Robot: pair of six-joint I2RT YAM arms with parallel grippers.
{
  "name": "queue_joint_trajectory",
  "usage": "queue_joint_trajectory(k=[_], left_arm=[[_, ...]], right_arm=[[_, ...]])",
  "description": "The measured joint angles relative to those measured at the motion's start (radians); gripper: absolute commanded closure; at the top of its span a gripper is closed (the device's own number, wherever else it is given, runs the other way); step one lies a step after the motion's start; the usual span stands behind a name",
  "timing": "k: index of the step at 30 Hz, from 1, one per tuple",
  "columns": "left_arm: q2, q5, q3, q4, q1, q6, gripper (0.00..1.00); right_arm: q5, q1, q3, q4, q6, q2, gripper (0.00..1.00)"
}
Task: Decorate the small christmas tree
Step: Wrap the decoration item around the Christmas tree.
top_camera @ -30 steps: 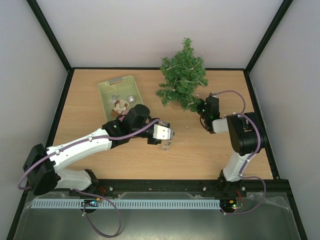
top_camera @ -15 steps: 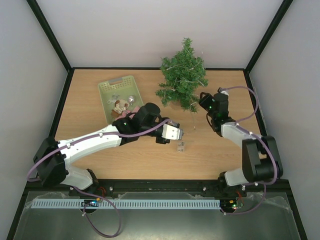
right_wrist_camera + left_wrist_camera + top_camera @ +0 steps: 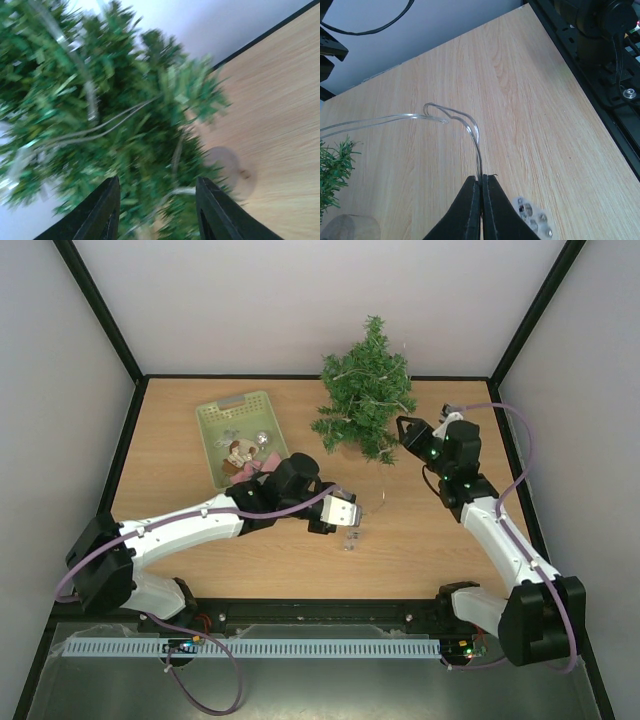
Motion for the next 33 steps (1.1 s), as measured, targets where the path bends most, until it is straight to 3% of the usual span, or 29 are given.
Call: queue_joint_trajectory(k=[10,18,33], left_arm=[[-0.018,0.0,-0.011,0.006,0.0,0.0,0.98],[-0.023,0.0,-0.02,0.003,-0.002,0.005,0.98],[-0.024,-0.009,-0.034,-0.013,-0.011,0.005,0.98]], right_arm=[[-0.279,0.004,-0.002,-0.019,0.061,-0.012,0.59],[-0.378,0.025,-0.051,-0.031,0.079,-0.025,0.61],[-0.412,0.034,-0.053,-0.047,0.104,-0.035,0.86]])
